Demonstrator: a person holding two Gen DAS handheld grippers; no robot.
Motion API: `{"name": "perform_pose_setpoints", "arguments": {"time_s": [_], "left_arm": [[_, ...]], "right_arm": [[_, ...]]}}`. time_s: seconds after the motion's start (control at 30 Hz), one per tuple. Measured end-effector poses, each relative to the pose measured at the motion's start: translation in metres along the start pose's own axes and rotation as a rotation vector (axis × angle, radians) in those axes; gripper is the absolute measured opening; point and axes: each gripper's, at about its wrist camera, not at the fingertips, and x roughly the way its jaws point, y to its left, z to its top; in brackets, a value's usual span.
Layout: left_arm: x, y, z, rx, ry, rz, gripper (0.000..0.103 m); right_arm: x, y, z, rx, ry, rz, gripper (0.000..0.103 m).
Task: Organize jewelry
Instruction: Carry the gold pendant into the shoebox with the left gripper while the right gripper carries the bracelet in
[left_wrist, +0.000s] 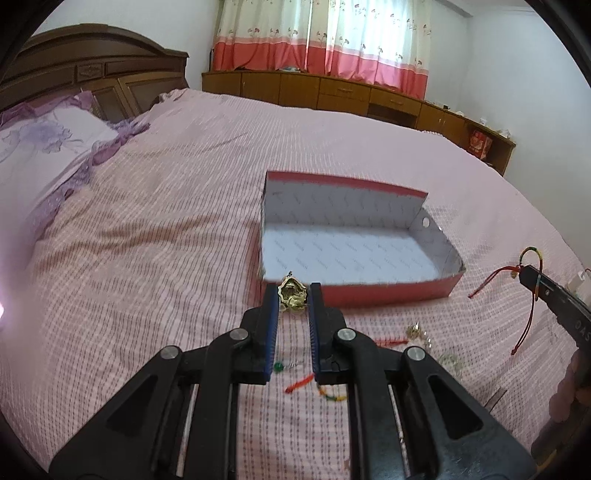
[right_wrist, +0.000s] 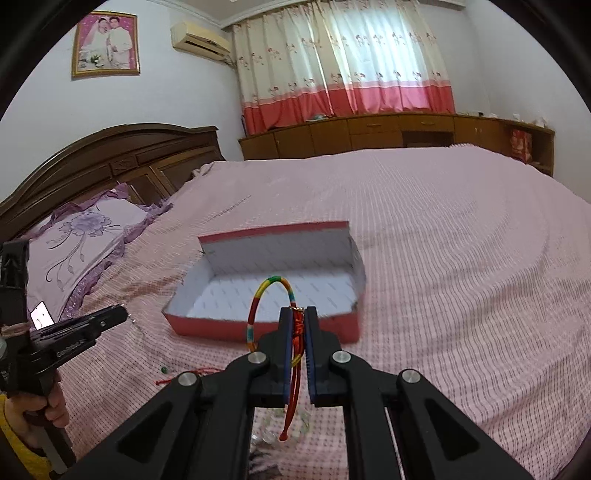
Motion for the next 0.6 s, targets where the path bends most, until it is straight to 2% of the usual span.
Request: {"name": "perform_pose_setpoints", "arguments": {"time_s": [0.27,0.6], "left_arm": [[0.020,-0.008,0.024,-0.002,-0.021,-0.020,0.007],[0.060,-0.020,0.045,-0.015,-0.050,-0.034,0.007]], "right_arm": [[0.023,0.008,0.020,-0.005,-0.009,0.023,0.007],[0.065,0.008,0.048,-0.010,-0.044,0.013,0.007]]}}
